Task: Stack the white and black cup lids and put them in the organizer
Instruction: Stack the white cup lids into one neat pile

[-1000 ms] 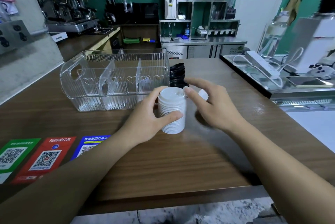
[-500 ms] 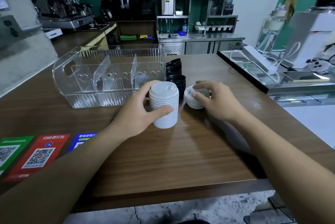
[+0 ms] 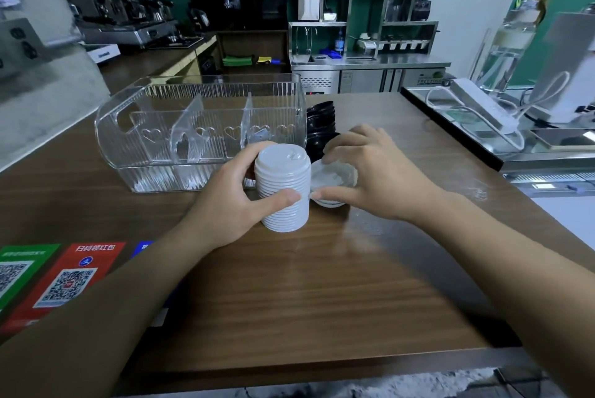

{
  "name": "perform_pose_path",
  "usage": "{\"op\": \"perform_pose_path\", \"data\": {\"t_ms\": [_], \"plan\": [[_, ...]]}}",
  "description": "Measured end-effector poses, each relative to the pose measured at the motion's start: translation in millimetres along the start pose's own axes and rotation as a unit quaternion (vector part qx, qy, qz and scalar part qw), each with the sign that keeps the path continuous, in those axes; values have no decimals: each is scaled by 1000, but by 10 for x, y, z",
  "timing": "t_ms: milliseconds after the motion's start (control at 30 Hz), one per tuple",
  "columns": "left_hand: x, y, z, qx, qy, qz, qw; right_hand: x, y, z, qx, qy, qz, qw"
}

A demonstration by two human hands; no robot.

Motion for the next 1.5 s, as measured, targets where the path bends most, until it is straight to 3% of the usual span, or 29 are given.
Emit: {"op": "perform_pose_path", "data": {"t_ms": [233,600,767,1000,1133,1267,1400,1500], "plan": [[4,45,36,-3,-15,1,1000,-77,-162,22,28,32,-43,998],[-4,23,42,-7,-22,-10,1000,-120,-203,10,-22,64,-72,995],[-7,-3,9,-10,-24,-14,1000,-86,-196,42,-33,109,-57,992],[-3,-8,4,0,-26,-15,1000,-128,-252,-176,-107,186,8,977],[-37,-7,-67,-37,15,-6,999,-85,-212,-436,-197,267,46,942],[-177,-52,-151,-96,25,43,994,6,-1,-676,-258,398,56,879],[-209,-69,-185,-104,6,61,993,125,269,-518,-198,536,60,819],[-260,-78,-152,-94,-5,78,993,284,317,-282,-151,588,54,793]]}}
Point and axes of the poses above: each hand's wrist, its own y-axis towards the middle knuckle, its own z-axis out of the palm, x = y × z, the point moved 7 cm from there along y, towards the middle knuckle, and after that the axes turned 7 degrees about x, right-handed, at the moved point
